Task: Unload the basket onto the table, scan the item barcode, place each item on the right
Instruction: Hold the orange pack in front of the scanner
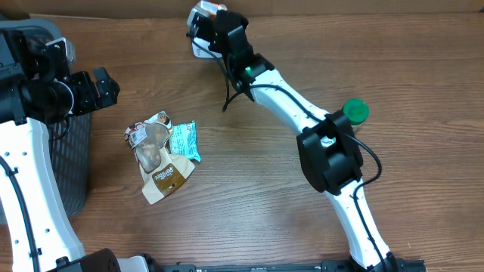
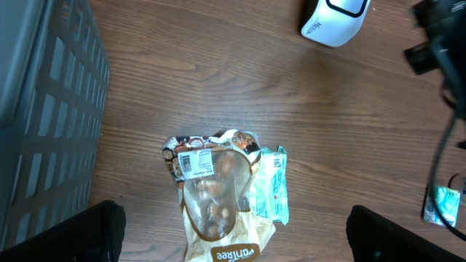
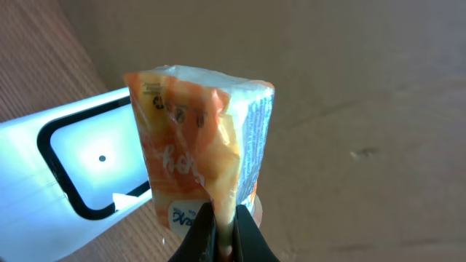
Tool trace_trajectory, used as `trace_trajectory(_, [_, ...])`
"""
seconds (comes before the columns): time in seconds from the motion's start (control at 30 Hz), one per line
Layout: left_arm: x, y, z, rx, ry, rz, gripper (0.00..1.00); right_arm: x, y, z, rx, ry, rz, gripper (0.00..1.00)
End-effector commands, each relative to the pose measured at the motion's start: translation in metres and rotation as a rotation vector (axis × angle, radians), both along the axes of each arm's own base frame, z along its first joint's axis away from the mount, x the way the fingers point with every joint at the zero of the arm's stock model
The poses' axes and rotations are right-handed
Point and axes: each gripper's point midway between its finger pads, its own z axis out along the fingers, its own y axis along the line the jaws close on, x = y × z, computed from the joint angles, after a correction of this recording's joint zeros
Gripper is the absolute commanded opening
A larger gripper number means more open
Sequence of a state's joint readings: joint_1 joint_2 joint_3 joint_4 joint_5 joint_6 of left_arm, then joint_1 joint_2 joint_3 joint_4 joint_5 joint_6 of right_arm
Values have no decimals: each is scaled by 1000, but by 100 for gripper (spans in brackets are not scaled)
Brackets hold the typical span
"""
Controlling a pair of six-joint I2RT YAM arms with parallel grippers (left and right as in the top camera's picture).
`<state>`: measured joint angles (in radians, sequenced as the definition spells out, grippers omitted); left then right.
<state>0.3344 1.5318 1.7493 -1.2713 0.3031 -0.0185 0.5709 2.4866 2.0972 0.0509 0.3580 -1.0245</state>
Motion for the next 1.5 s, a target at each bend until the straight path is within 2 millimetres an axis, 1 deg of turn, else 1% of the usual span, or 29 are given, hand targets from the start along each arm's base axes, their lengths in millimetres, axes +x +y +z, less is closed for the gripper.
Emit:
trace_trajectory(0.0, [1,0,5,12,-15,-14,100,6,0,-11,-64,-39,5,4])
trace_trajectory(0.13, [1,0,5,12,-15,-15,99,6,9,-21,-85,-46,49,4])
trace_trajectory(0.27, [1,0,5,12,-15,-15,99,5,13,-23,-107,-51,82,4])
trace_trajectory(0.4, [1,0,5,12,-15,-15,99,4,13,-27,-186,-55,104,4])
trace_trajectory(0.6, [1,0,5,12,-15,-15,99,4,13,-27,-192,-54,103,4])
trace_trajectory(0.77, [1,0,5,12,-15,-15,100,0,20,-25,-178,-57,113,4])
trace_trajectory(0.83, [1,0,5,12,-15,-15,100,-1,20,-16,-115,-53,98,4])
trace_trajectory(0.9, [1,0,5,12,-15,-15,100,-2,20,-2,-22,-47,76,4])
trace_trajectory(1.0, [1,0,5,12,-15,-15,99,-7,17,29,111,-33,45,4])
trace_trajectory(1.1, [1,0,5,12,-15,-15,99,-19,12,61,229,11,17,4])
trace_trajectory(1.2, [1,0,5,12,-15,-15,100,-38,4,92,425,106,-44,4])
trace_trajectory(1.27, [1,0,5,12,-15,-14,100,-55,-2,107,640,224,-106,4])
trace_trajectory(1.3, [1,0,5,12,-15,-15,100,-67,-4,112,731,299,-131,4])
trace_trajectory(1.37, [1,0,5,12,-15,-15,100,-86,-10,116,848,424,-180,4])
trace_trajectory(1.43, [1,0,5,12,-15,-14,99,-107,-19,114,933,555,-248,4])
trace_trajectory(1.47, [1,0,5,12,-15,-15,99,-116,-24,110,947,611,-277,4])
